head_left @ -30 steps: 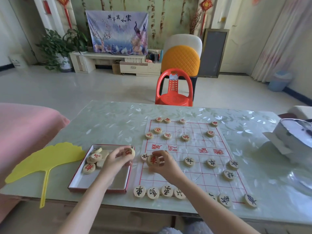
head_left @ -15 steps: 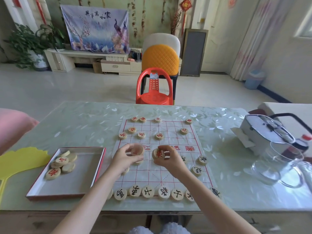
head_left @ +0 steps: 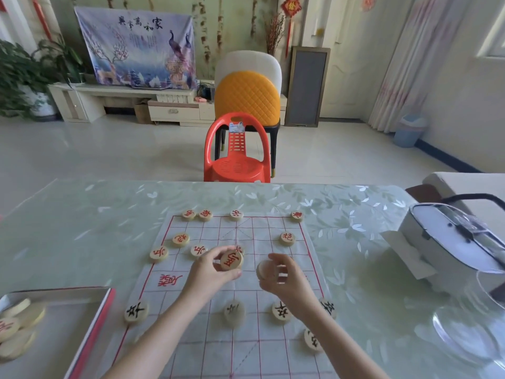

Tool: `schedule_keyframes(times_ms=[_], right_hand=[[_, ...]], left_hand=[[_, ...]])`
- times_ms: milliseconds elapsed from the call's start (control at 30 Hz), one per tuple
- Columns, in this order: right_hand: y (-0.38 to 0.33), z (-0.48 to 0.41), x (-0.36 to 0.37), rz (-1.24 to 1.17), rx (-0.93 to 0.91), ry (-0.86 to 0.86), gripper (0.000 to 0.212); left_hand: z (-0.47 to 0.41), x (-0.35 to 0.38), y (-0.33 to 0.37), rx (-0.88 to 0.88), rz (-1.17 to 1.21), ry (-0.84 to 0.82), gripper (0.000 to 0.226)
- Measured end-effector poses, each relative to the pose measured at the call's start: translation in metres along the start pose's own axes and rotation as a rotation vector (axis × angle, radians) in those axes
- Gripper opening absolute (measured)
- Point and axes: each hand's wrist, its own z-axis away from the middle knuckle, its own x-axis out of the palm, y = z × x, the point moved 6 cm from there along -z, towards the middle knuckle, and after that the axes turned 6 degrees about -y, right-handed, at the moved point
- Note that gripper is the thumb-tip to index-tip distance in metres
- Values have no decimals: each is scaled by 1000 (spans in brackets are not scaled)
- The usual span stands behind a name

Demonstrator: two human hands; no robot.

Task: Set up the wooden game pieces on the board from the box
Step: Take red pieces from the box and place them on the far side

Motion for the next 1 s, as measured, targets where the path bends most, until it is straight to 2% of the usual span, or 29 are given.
schedule_keyframes(times_ms=[333, 567, 767, 1000], right_hand=[[26, -105, -63, 21, -55, 124, 55], [56, -138, -92, 28, -64, 180, 53], [76, -141, -101, 32, -63, 197, 52], [83, -137, -103, -19, -45, 215, 52]], left_hand=[[-151, 61, 13, 51, -121, 26, 53], [-241, 115, 25, 92, -292, 52, 50], [-277, 146, 16, 94, -450, 93, 48], [-282, 145, 2, 40, -507, 168, 51]])
